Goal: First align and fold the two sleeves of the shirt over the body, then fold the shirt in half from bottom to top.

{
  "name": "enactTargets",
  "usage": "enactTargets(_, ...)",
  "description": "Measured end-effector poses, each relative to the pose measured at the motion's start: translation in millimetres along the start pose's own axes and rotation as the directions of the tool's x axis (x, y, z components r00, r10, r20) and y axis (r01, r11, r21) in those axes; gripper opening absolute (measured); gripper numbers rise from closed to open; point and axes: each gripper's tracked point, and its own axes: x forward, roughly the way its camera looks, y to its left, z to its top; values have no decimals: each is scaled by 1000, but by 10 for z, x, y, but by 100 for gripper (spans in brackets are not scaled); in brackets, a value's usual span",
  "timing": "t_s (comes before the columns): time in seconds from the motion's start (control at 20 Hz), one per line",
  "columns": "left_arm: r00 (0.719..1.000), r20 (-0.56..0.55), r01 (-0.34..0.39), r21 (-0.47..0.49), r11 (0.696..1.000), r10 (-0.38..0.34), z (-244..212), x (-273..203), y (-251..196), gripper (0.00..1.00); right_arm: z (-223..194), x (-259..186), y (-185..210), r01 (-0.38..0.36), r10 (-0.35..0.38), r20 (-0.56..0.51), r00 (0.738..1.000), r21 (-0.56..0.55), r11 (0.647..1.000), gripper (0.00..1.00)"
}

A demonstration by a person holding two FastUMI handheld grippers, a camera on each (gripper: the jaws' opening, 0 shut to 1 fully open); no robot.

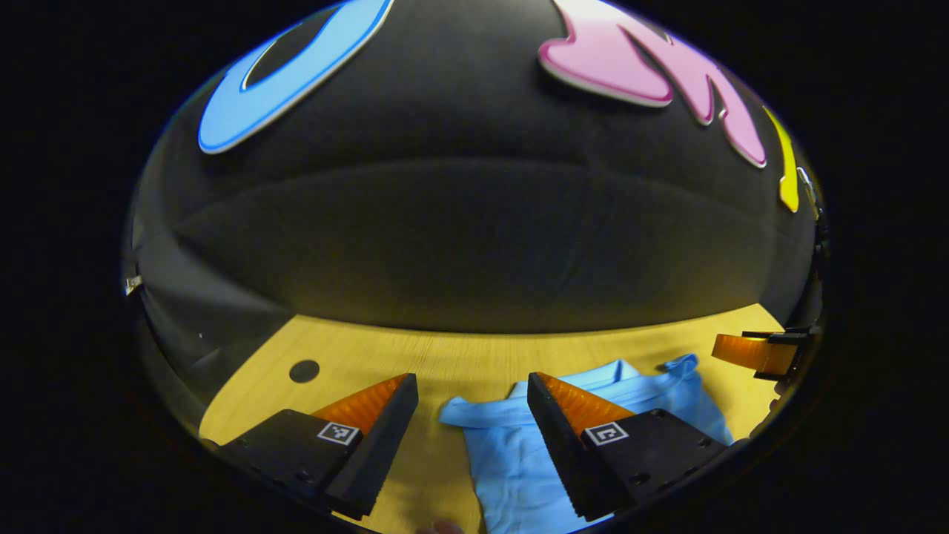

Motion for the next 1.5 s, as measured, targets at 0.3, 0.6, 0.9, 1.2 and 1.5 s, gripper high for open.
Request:
enactTargets(0.3,978,200,47,19,999,-50,781,-1238,-78,95,594,-1166,273,-31,42,176,983,-67,997,96)
enactTargets(0.6,928,362,74,58,996,-90,1315,-2784,-81,95,1357,-2737,837,-83,117,383,916,-106,991,97)
enactTargets(0.9,911,400,95,39,995,-103,1409,-3816,78,95,1497,-3914,1109,-112,162,444,881,-138,984,97)
enactTargets(1.2,912,395,115,14,993,-111,1282,-4419,214,95,1451,-4548,1216,-78,160,480,862,-185,980,97)
enactTargets(1.5,908,402,117,35,993,-121,1233,-4696,301,95,1275,-4865,1340,-82,172,475,863,-204,975,97)
